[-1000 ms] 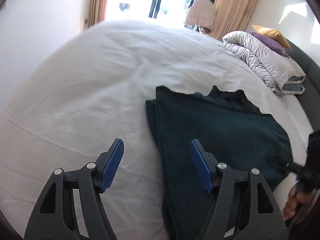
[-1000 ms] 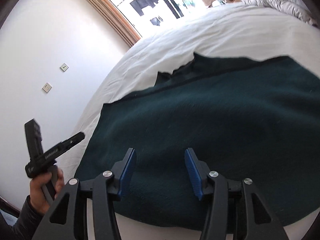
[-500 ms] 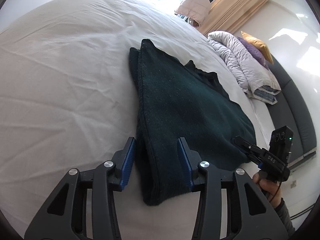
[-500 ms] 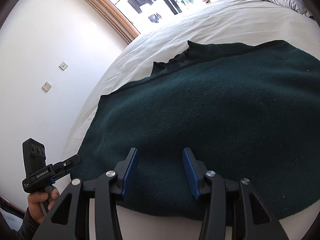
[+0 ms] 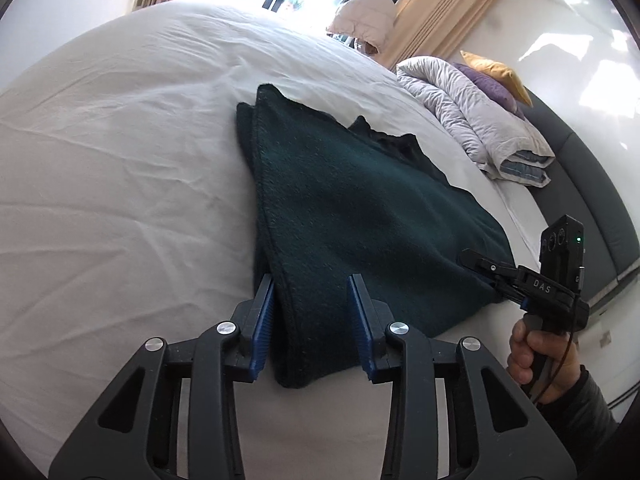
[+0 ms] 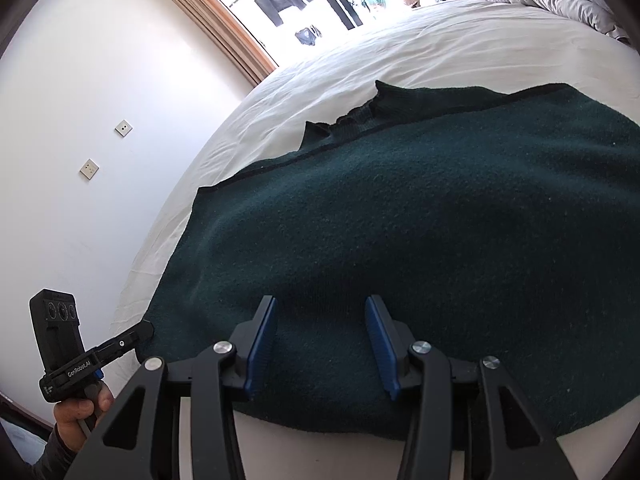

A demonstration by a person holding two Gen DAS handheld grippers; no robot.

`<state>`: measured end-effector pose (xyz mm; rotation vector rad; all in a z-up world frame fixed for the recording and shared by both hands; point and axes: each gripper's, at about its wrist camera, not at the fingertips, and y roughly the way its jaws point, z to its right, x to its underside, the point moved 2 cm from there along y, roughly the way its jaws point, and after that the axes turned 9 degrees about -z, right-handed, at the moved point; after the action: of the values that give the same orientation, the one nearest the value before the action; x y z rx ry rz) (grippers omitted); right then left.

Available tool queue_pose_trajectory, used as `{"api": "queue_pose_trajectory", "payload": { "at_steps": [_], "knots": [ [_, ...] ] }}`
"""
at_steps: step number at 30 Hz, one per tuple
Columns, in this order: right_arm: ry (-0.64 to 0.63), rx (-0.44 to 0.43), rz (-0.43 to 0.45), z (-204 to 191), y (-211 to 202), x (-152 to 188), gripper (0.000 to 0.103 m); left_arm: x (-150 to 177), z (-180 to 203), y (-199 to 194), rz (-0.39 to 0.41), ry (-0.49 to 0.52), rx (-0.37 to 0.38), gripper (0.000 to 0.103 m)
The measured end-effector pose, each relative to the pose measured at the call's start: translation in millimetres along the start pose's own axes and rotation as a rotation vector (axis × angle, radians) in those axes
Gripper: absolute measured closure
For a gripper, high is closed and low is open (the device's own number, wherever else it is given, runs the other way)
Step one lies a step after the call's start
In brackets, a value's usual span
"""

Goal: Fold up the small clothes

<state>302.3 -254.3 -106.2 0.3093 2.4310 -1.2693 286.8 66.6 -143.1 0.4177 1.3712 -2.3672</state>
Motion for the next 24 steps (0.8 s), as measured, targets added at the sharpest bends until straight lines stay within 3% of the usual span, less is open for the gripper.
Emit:
{"api": "queue_pose_trajectory", "payload": {
  "at_steps": [3,6,10,13,19,21,24],
  "knots": [
    [-0.002,-0.002,-0.001,-0.5,-0.4,0.5,0.054,-1.9,-4.9,-8.0,0.044,-0.045,-0.028,0.070],
    [-0.008,-0.004,0.000,-0.2,-1.0,2.4,0.054,-3.9,-6.7,-12.7,0.051,-0.058,0.020,0.070],
    [-0.003,-0.002,0.004,-0.5,-1.7,3.5,0.054,0.6,8.4,-6.2,0.019,0.017,0.030,0.070],
    [-0.006,-0.001,0.000,-1.2,-2.3,3.9,0.054,4.6,4.6,1.3,-0.004,-0.014,0.061,0.070],
    [-0.003,0.000,-0.006,-1.4,-2.4,3.1,0.054,6.5,-19.6,8.8,-0.036,-0.130,0.099,0.097],
    [-0.005,0.006,-0.008,-3.1,-2.0,2.1,0.054,6.0,-24.8,10.4,-0.036,-0.152,0.108,0.098],
    [-0.013,0.020,-0.013,-5.1,-1.1,2.5,0.055,9.2,-19.5,11.7,-0.032,-0.108,0.058,0.099]
  ]
}}
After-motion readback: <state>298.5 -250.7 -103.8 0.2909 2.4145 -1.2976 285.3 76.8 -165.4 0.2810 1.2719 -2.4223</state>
